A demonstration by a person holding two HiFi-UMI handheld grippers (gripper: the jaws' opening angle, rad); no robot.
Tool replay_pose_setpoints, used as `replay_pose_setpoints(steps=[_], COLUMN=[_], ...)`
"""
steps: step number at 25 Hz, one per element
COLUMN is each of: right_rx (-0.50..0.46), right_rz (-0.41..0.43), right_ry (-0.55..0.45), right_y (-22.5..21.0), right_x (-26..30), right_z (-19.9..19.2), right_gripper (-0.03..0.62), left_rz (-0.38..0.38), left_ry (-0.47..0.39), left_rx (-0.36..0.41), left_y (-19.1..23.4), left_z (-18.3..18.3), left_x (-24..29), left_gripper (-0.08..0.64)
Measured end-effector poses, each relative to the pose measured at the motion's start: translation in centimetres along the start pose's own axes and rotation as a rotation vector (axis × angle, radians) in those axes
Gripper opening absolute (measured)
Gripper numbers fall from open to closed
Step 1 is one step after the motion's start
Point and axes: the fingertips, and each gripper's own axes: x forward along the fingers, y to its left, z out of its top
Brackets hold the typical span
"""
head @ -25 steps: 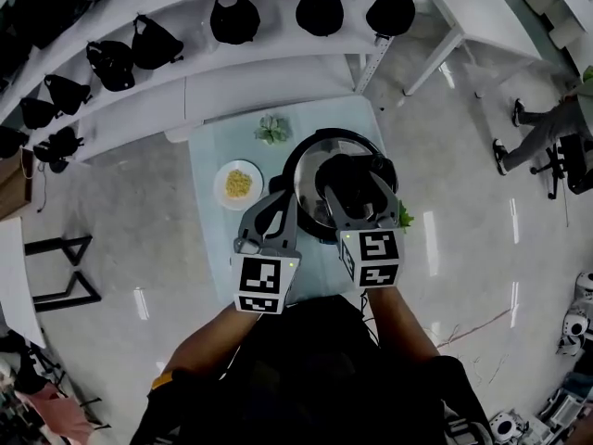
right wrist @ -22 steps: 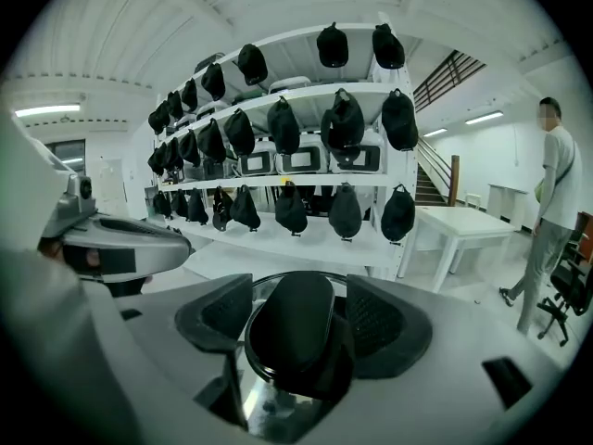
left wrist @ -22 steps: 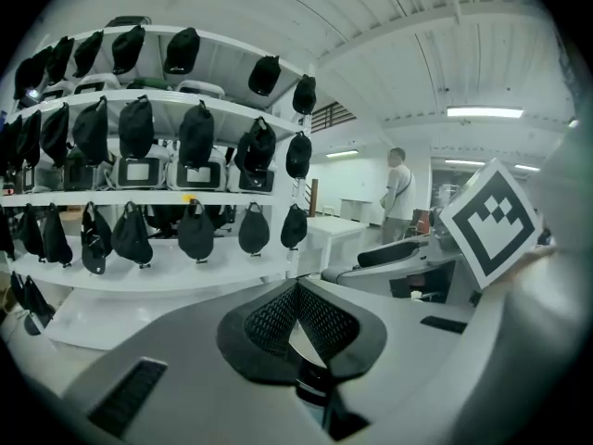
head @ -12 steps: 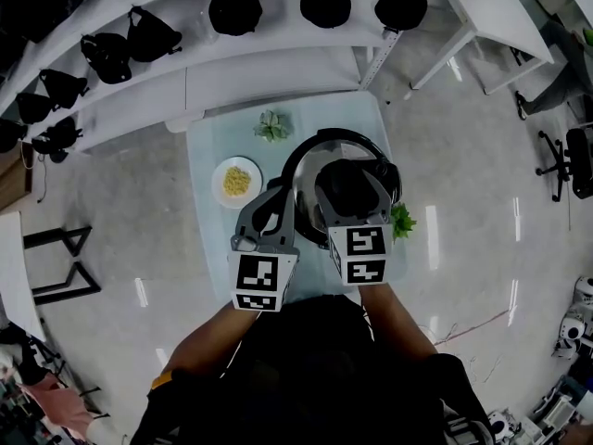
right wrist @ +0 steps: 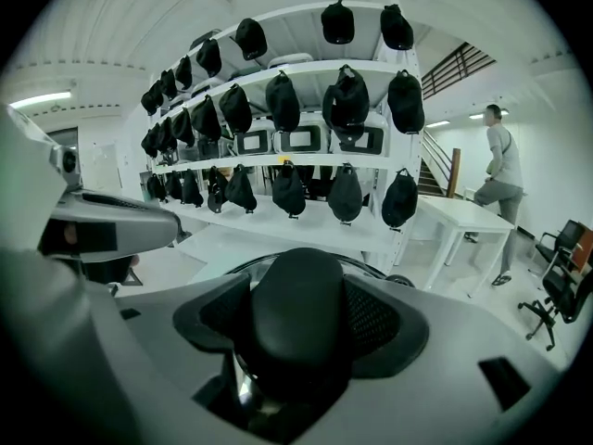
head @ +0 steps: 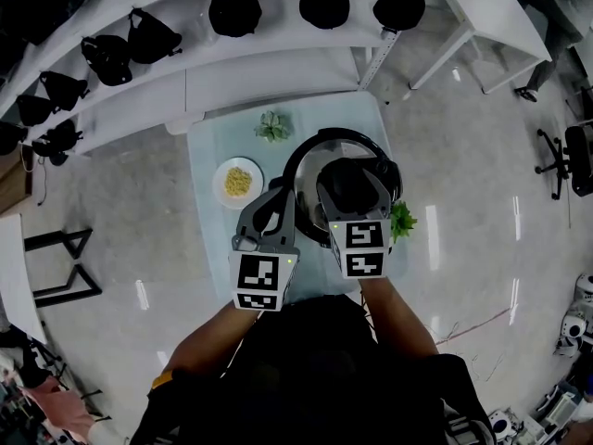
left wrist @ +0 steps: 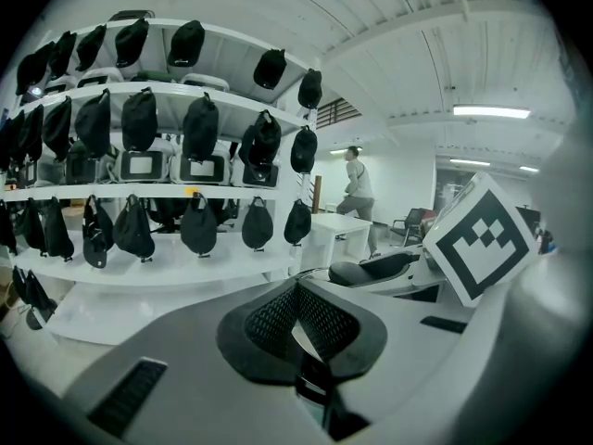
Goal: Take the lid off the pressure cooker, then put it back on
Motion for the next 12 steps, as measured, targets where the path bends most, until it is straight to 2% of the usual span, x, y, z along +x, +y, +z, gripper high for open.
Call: replay_pose_setpoints(steps=[5, 12], right_rx=[-0.024, -0.006], right_rz=[0.049, 0.025], right_ry=[-0.006, -0.019], right_y=[0.1, 0.0], right_x=[-0.2, -0.5], right_z=[-0.1, 0.8], right_gripper=[0.327, 0.316], left_rz=[0.001, 0.017], left_ry=[-0.005, -0.016], left_rx=[0.001, 0.003], left_y=[0.1, 0.5], left_z=[0.0, 0.2], left_x=[-0.5, -1.7], left_gripper=[0.006, 0.006])
